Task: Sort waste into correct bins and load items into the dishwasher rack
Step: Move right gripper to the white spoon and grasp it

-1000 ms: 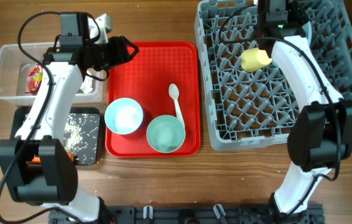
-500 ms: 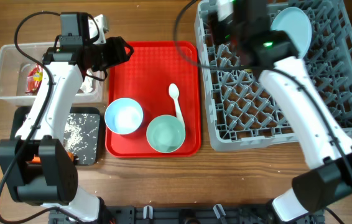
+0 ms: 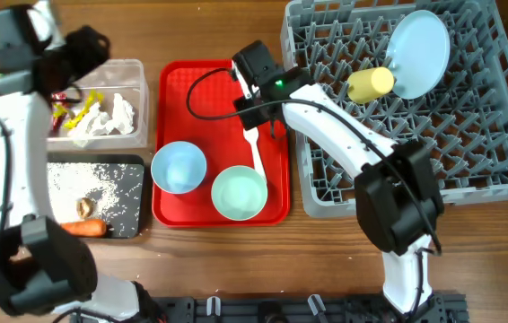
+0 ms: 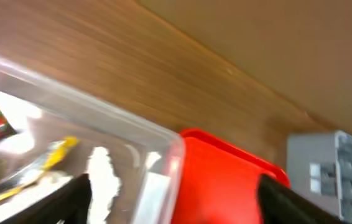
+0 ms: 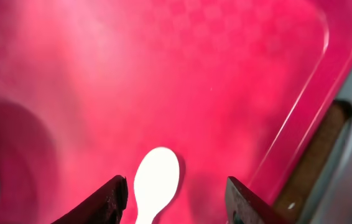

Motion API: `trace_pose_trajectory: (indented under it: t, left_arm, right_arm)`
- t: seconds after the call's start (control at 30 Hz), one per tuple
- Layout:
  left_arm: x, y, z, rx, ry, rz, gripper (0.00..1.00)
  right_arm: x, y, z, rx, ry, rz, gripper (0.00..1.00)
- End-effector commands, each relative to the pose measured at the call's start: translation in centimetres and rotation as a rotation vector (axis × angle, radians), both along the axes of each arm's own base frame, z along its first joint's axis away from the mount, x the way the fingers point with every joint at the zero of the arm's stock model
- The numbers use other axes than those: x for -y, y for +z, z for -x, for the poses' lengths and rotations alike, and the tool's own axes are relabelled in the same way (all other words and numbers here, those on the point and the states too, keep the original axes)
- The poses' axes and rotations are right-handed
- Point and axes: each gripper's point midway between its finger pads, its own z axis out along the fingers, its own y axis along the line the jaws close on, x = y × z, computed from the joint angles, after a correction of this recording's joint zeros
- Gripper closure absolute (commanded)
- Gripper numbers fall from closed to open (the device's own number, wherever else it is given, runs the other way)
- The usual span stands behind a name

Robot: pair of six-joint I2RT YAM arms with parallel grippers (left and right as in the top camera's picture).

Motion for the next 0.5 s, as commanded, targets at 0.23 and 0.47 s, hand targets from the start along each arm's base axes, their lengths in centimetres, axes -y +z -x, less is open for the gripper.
trace_pose_trajectory:
  t: [0.23, 0.47]
  left_arm:
    - [-2.0, 0.7, 1.4, -0.021, 0.053, -0.014, 0.00]
    - [-2.0, 0.7, 1.4, -0.021, 0.053, -0.014, 0.00]
  right_arm:
    - [0.3, -3.0, 5.2, -0.257, -0.006, 0.017, 0.47]
    - [-1.1, -3.2, 6.9, -0.265, 0.042, 0.040, 0.48]
